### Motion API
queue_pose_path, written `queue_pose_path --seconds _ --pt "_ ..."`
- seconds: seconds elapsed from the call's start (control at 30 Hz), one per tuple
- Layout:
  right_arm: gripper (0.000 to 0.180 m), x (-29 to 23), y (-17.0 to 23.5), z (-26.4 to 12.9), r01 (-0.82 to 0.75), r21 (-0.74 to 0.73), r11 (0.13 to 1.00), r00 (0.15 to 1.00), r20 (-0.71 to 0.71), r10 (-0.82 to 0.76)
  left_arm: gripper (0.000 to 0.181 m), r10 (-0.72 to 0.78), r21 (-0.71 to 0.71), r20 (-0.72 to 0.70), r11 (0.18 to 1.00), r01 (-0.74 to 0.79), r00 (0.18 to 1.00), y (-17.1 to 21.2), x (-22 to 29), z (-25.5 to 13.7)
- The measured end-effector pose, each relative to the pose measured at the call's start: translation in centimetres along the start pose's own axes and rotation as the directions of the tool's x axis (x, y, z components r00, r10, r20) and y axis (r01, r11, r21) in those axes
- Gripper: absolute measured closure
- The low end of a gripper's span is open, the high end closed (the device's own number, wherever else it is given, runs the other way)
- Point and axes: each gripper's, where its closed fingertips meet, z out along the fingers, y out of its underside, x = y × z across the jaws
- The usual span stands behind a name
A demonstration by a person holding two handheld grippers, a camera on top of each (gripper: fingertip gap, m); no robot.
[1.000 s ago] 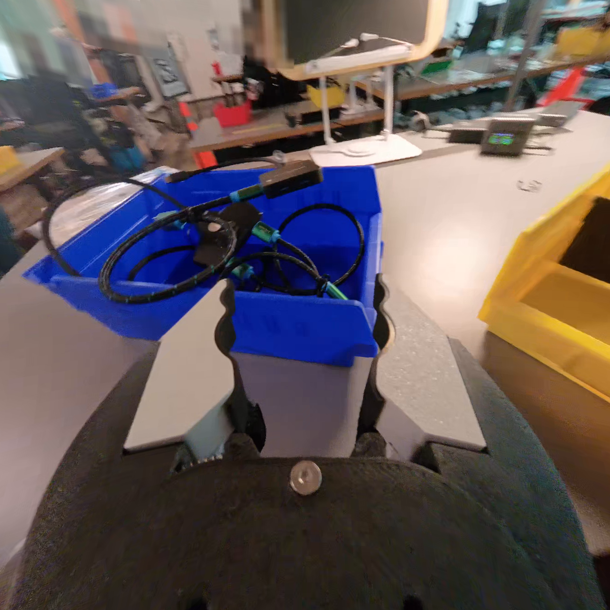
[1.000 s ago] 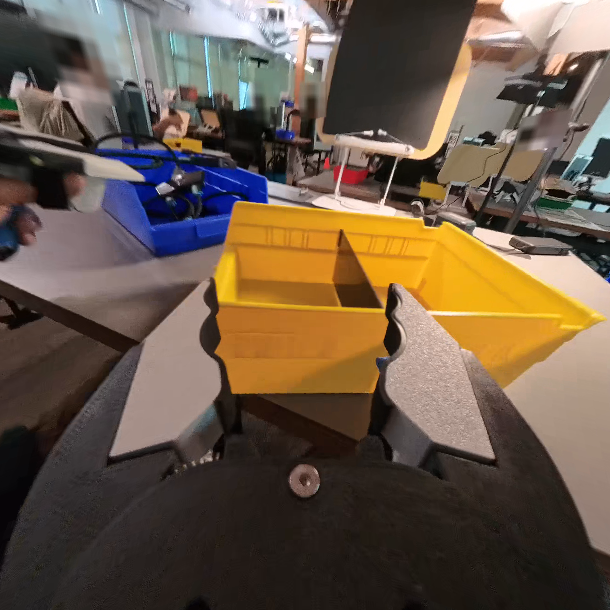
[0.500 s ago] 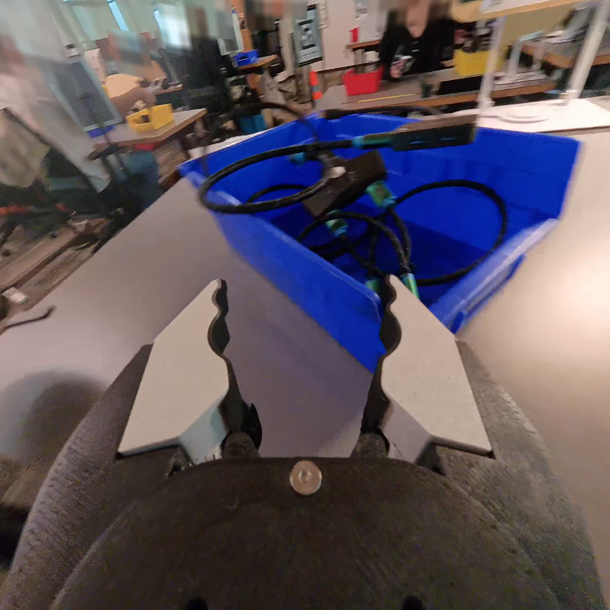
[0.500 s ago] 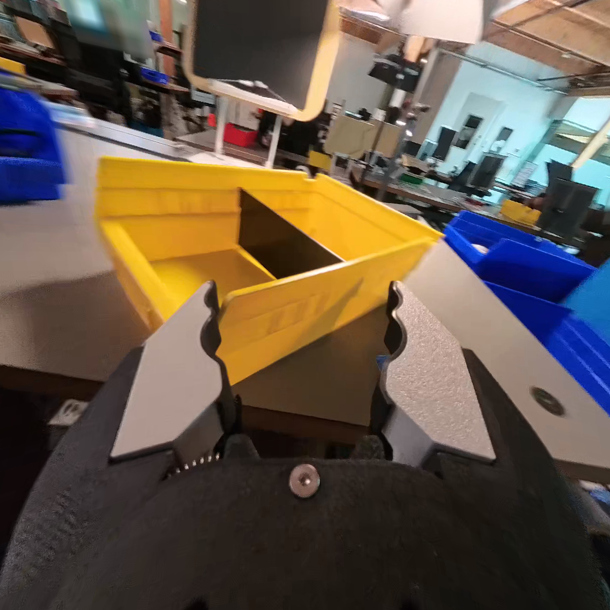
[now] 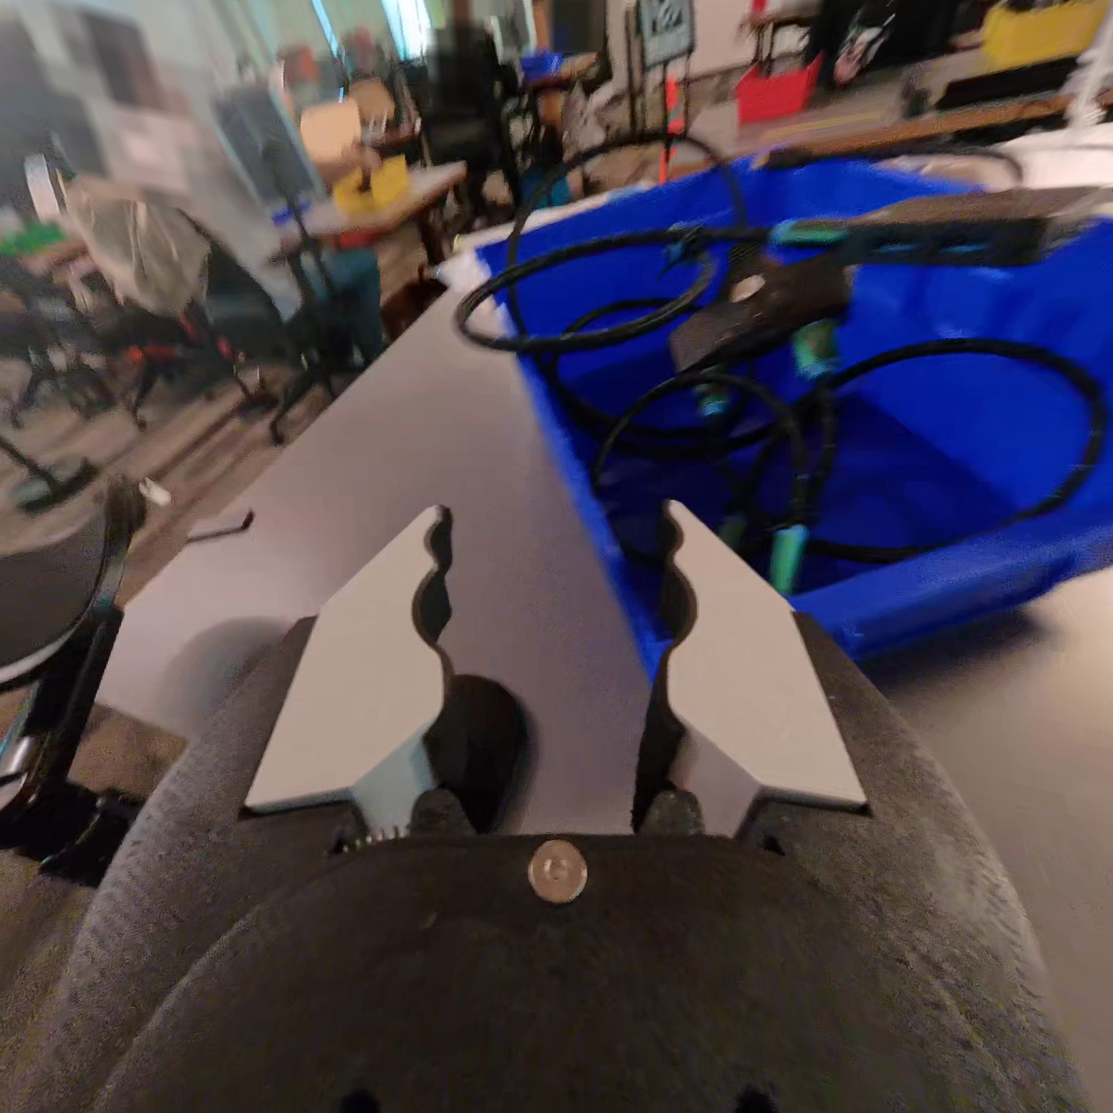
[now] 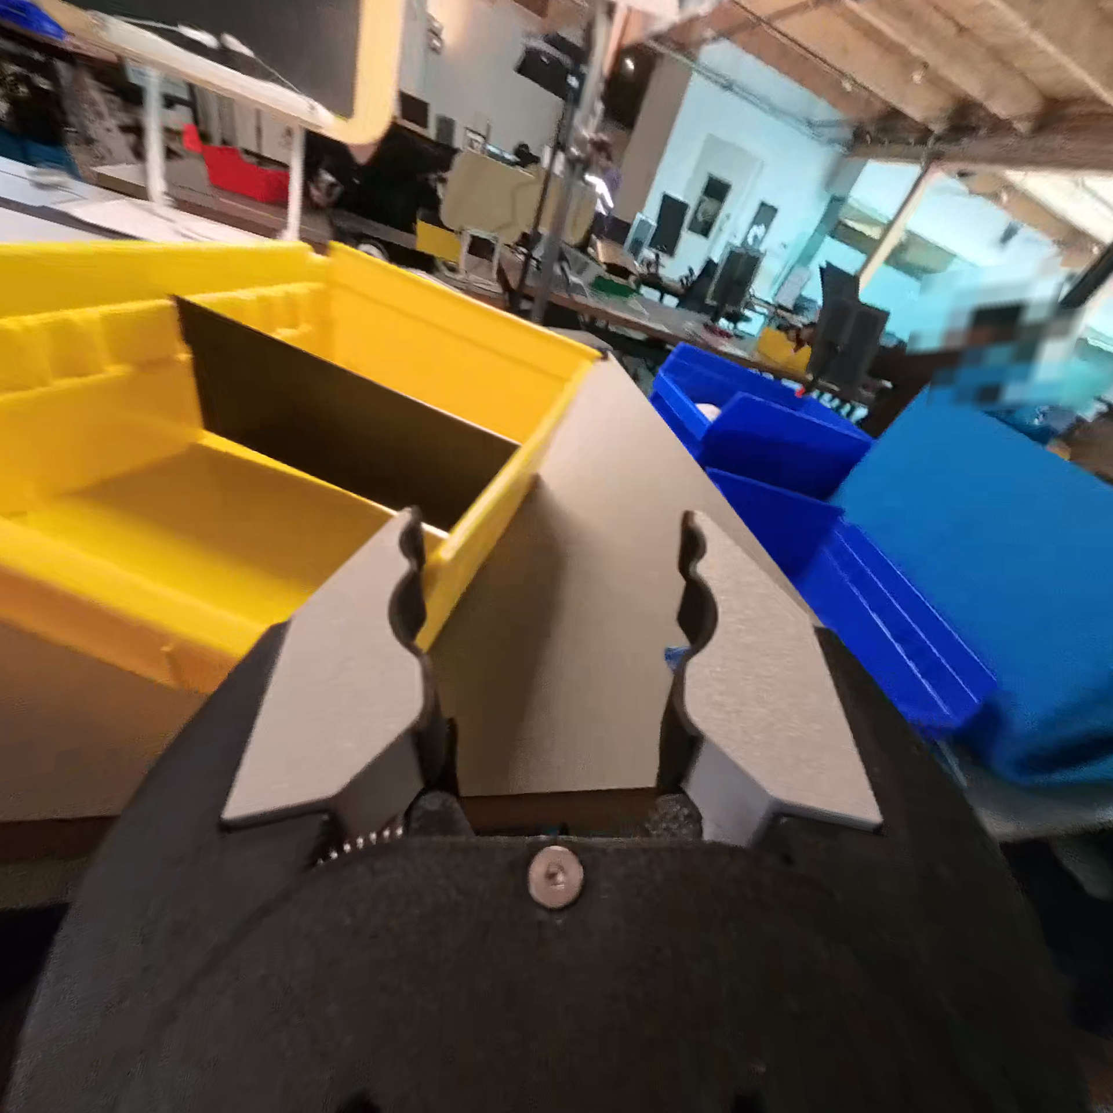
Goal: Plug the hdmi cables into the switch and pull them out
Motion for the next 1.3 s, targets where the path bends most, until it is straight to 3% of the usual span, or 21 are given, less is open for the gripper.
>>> queue_pose_path --seconds 0.07,0.13,0.33,0.47,0.53,0.57,0.63,0.77,0.87,1.0,1.07,1.13,1.3 --pt "0.091 1.0 0.0 -0.1 -0.012 -0.001 1.000 1.000 -0.022 0.012 0.101 -0.077 -0.003 -0.019 0.997 0.077 0.997 0.0 -1.4 0.0" --pt "0.092 -0.7 -1.7 -1.0 -0.035 0.058 0.998 0.999 0.032 0.033 0.101 -0.106 0.064 -0.061 0.992 0.110 0.992 -1.4 -0.5 -1.2" --pt "0.086 -14.4 -6.0 -2.6 -0.035 0.144 0.989 0.937 0.348 -0.017 0.102 0.041 0.098 -0.356 0.995 -0.006 0.933 -4.0 14.1 -2.3" --pt "0.087 -19.1 -6.6 -0.7 0.029 0.118 0.993 0.920 0.384 -0.073 0.107 0.162 0.081 -0.391 0.987 -0.142 0.906 -4.4 21.3 -0.2" --pt "0.103 -19.4 -5.9 0.8 0.074 0.082 0.994 0.928 0.359 -0.098 0.120 0.185 0.064 -0.376 0.983 -0.174 0.908 -4.3 22.5 1.1" --pt "0.116 -19.1 -5.5 1.3 0.085 0.071 0.994 0.932 0.346 -0.104 0.128 0.185 0.057 -0.367 0.983 -0.176 0.911 -4.1 22.5 1.6" --pt "0.126 -18.4 -5.1 1.3 0.060 0.069 0.996 0.929 0.362 -0.081 0.149 0.180 0.059 -0.356 0.984 -0.171 0.917 -3.6 21.7 2.0" --pt "0.173 -13.4 -3.3 1.1 0.039 0.065 0.997 0.976 0.211 -0.052 0.162 0.132 0.085 -0.404 0.991 -0.106 0.905 -2.5 19.1 0.9" --pt "0.173 -11.0 -2.1 1.7 0.010 0.034 0.999 0.982 0.188 -0.016 0.167 0.139 0.090 -0.325 0.989 -0.116 0.935 -2.1 16.3 0.6" --pt "0.155 -10.2 -0.8 4.4 0.060 -0.041 0.997 0.982 0.181 -0.052 0.147 0.162 0.051 -0.301 0.987 -0.154 0.940 -1.7 16.3 2.2" --pt "0.157 -9.5 -0.7 5.2 0.069 -0.048 0.996 0.982 0.182 -0.059 0.167 0.185 0.074 -0.263 0.982 -0.171 0.947 -2.1 15.6 2.7" --pt "0.169 -8.0 -0.2 5.8 0.066 -0.070 0.995 0.986 0.159 -0.054 0.168 0.168 0.071 -0.281 0.986 -0.154 0.945 -2.0 15.0 2.7" --pt "0.170 -4.8 0.9 6.9 0.021 -0.106 0.994 0.989 0.146 -0.005 0.179 0.148 0.063 -0.232 0.989 -0.137 0.961 -1.0 10.4 2.4"
